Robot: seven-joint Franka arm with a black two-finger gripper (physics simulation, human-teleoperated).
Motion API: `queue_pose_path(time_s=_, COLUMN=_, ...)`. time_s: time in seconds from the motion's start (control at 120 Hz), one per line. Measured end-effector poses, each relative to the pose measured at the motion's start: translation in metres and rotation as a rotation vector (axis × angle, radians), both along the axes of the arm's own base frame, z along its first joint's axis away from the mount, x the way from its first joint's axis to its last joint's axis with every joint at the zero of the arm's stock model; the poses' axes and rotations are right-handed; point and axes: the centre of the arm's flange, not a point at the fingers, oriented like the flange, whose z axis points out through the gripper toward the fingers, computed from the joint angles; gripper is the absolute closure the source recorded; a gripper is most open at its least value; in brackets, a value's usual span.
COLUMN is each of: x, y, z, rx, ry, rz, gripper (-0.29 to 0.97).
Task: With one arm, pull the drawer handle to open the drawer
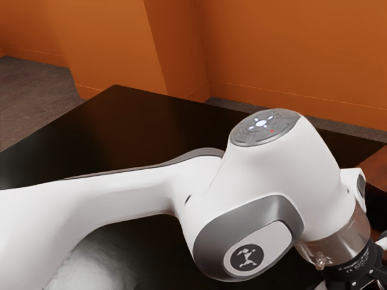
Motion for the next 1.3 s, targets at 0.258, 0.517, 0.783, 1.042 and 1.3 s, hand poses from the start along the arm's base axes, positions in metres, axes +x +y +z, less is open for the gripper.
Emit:
queue_pose_path(time_s=0.258, x=-0.016, y=0.002, z=-0.005, rx=-0.008, ry=0.019, rz=0.012, gripper=0.34)
queue_pose_path(time_s=0.517, x=-0.034, y=0.009, z=0.001, rx=-0.01, ry=0.008, rz=0.017, gripper=0.34)
queue_pose_path(time_s=0.783, x=-0.04, y=0.005, z=-0.002, rx=-0.012, ry=0.005, rz=0.036, gripper=0.34)
queue_pose_path(time_s=1.042, x=-0.061, y=0.006, z=-0.002, rx=-0.021, ry=0.013, rz=0.037, gripper=0.34)
queue_pose_path(time_s=1.3, x=-0.078, y=0.024, z=0.003, rx=-0.035, ry=0.022, rz=0.05, gripper=0.34)
